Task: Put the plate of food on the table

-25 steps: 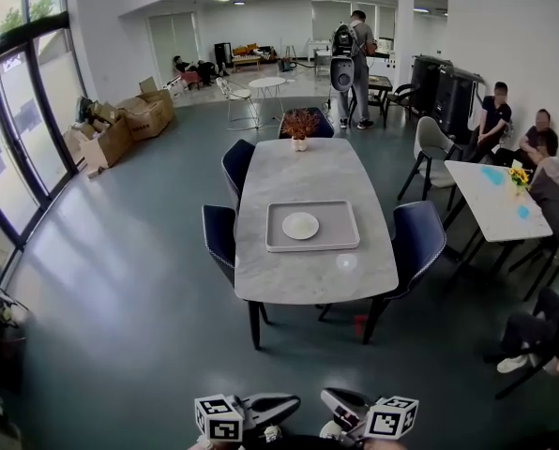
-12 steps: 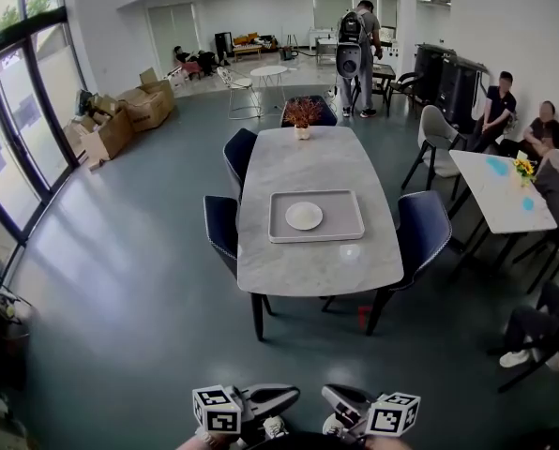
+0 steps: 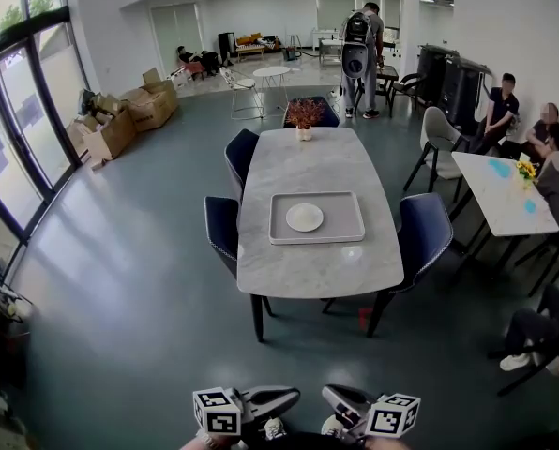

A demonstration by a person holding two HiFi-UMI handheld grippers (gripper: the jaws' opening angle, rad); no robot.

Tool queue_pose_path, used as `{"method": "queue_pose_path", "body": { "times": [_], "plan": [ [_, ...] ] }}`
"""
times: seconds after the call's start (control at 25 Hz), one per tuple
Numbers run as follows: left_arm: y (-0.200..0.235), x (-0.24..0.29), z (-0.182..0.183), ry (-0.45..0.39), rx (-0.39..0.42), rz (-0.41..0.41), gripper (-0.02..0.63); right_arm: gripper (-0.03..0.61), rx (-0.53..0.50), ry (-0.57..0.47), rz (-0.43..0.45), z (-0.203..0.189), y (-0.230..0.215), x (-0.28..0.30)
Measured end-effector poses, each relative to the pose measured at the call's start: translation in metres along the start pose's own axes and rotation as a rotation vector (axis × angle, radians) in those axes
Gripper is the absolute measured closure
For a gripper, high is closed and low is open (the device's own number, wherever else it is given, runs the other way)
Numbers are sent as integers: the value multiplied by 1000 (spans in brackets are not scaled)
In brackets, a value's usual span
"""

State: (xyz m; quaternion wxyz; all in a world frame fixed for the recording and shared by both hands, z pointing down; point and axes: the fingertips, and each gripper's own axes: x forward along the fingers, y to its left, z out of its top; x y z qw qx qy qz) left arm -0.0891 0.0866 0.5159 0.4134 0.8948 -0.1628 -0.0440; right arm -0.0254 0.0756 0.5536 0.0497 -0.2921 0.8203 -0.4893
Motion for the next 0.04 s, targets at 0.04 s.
{"method": "queue_pose_path", "body": {
  "times": [0.04],
  "plan": [
    [0,1,1,-5,-3,1,606,569,-3,-1,0,0,-1,-1]
  ]
}}
